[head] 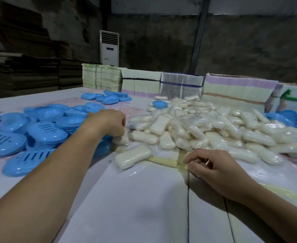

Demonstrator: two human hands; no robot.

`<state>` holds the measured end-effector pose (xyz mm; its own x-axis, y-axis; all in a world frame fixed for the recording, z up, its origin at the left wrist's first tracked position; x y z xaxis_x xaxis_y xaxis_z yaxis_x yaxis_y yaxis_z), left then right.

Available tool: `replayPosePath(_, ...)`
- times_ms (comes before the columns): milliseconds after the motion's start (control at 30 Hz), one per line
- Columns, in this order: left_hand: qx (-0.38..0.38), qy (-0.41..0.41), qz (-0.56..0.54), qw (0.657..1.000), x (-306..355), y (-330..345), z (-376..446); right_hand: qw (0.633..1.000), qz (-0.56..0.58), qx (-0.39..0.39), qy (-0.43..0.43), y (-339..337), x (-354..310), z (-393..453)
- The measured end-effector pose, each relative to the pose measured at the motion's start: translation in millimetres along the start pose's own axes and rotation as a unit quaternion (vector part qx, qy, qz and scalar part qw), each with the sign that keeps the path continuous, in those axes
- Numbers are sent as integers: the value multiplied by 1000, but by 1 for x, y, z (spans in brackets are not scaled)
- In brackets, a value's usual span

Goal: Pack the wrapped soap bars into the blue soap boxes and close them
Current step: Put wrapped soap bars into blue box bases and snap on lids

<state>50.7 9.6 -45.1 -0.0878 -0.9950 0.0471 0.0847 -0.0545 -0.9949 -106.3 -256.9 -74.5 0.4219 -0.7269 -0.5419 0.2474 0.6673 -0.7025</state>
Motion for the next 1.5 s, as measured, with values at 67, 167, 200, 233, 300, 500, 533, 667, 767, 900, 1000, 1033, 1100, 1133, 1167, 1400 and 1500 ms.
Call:
replayPosePath(67, -27, -21, 23, 999, -6, -1, 0, 1000, 8, -1, 4, 0, 1, 0)
replayPosePath(167, -80, -25, 26, 996, -6, 3, -3, 1000, 7, -1, 1, 0, 0, 0)
replayPosePath(200, -78, -25, 16, 996, -4, 4, -3, 1000, 8, -1, 0, 1, 0, 0)
replayPosePath(233, -69, -20, 4, 997, -1, 5, -4, 1000, 9, -1, -1, 1, 0, 0)
replayPosePath(300, -43, 8, -34, 998, 7, 4, -5, 1000, 12, 0, -3, 1, 0, 0)
replayPosePath(500, 28, 108, -158, 981, 30, 4, -11, 1000, 17, -4, -1, 2, -1, 1)
replayPosePath(533, 46, 120, -179, 975, 34, 4, -12, 1000, 16, -6, -2, 2, -1, 0)
replayPosePath(667, 120, 175, -225, 951, 52, 1, -20, 1000, 12, -7, -3, 1, -2, 0)
replayPosePath(767, 163, 222, -240, 931, 67, 0, -30, 1000, 14, -6, 0, 1, -1, 1)
replayPosePath(900, 230, 298, -349, 858, 93, -9, -60, 1000, 9, 0, -5, 1, 0, 1)
replayPosePath(1000, 264, 319, -485, 770, 114, -17, -89, 999, 25, 21, 2, -1, 2, 2)
replayPosePath(1033, 268, 319, -520, 746, 120, -18, -96, 999, 29, 27, 4, -1, 2, 2)
replayPosePath(1100, 270, 311, -562, 717, 131, -16, -108, 999, 31, 44, 8, -5, 4, 3)
replayPosePath(1133, 259, 302, -574, 716, 135, -13, -111, 998, 37, 58, 9, -7, 5, 4)
replayPosePath(1167, 235, 291, -583, 721, 140, -8, -112, 996, 44, 77, 11, -11, 6, 4)
replayPosePath(1400, 47, 369, -477, 796, 156, 23, -110, 991, 33, 115, 55, -28, 20, 4)
replayPosePath(1500, 15, 413, -418, 809, 159, 29, -110, 996, -9, 61, 69, -27, 23, 3)
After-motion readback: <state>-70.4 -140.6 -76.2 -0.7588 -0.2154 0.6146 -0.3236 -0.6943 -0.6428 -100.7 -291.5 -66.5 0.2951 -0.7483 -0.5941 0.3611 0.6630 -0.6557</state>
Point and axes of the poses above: each hand's wrist, its own z-axis towards the middle knuckle, its own y-axis out of the palm, x = y × z, the point moved 4 cm from there along z, towards the middle knuckle, and after that the axes turned 6 degrees about x, right-handed, at the moved point
